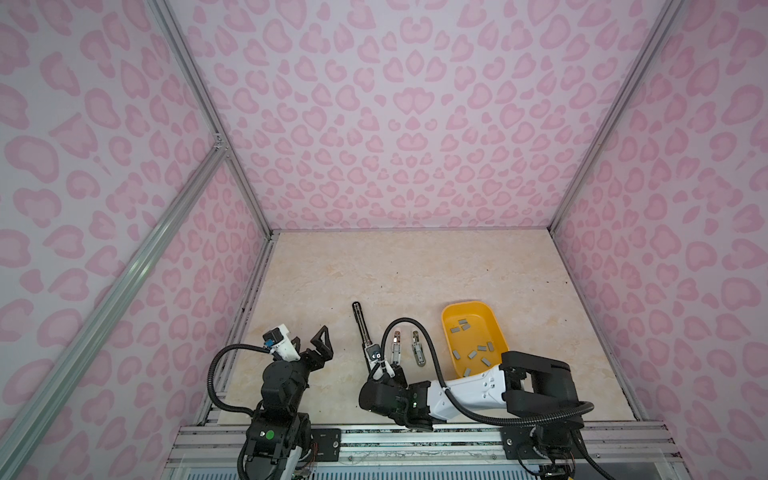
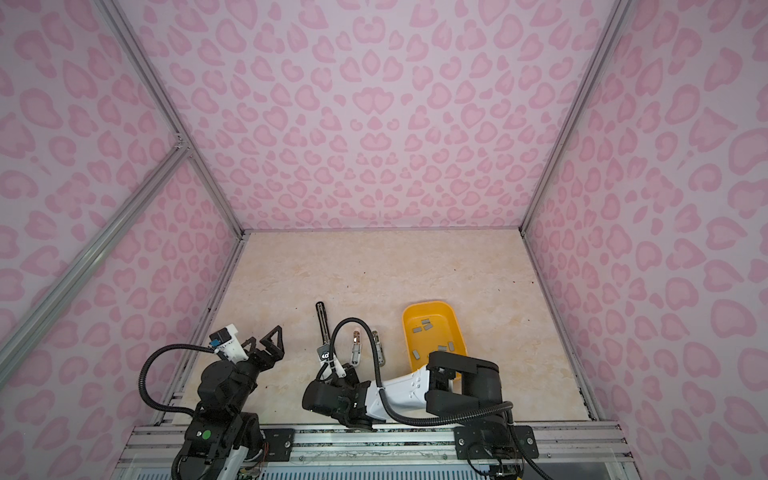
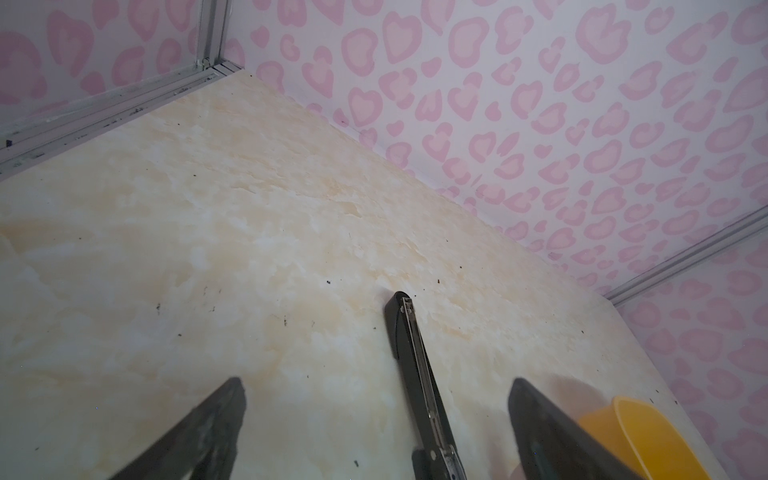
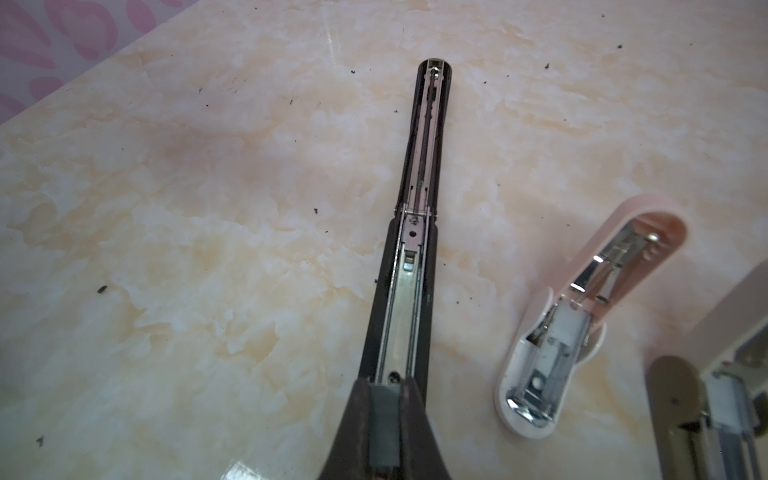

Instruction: Load the staples into the stapler

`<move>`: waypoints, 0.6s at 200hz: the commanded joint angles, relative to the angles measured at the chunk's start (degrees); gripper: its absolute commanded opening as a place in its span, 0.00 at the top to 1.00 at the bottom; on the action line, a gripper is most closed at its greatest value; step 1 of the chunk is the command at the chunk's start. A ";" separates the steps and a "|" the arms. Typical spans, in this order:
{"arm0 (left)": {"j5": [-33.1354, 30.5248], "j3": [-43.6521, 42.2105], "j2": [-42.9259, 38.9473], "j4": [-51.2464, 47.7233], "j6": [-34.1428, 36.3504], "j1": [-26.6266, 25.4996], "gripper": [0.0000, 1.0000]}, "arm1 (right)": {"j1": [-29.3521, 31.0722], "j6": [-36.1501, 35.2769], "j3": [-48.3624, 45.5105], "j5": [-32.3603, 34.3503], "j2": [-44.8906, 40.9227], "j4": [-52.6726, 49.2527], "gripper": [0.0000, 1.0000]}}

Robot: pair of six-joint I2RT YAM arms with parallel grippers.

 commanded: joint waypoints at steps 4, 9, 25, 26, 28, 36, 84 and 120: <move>-0.35 0.25 -4.16 0.87 -0.23 -0.04 0.00 | 0.04 1.10 -0.51 0.52 0.57 -0.66 0.99; -0.40 0.21 -4.16 0.87 -0.25 0.02 0.00 | -0.03 1.21 -0.58 0.36 0.63 -0.52 0.99; -0.46 0.22 -4.16 0.82 -0.25 -0.02 0.00 | 0.05 1.61 -0.90 -0.11 0.61 -0.30 0.99; -0.44 0.22 -4.16 0.86 -0.25 -0.04 0.00 | 0.05 1.59 -0.90 -0.16 0.59 -0.28 0.99; -0.42 0.26 -4.21 0.86 -0.25 -0.04 0.00 | -0.01 1.61 -0.91 -0.14 0.60 -0.22 0.99; -0.42 0.28 -4.11 0.84 -0.25 -0.03 0.00 | 0.11 1.78 -1.13 -0.29 0.57 -0.01 0.99; -0.42 0.21 -4.16 0.77 -0.24 -0.07 0.00 | 0.56 2.70 -2.29 -0.49 0.52 0.52 0.99; -0.54 0.22 -4.15 0.76 -0.25 0.00 0.00 | 0.66 3.06 -2.92 -0.53 0.49 0.79 0.99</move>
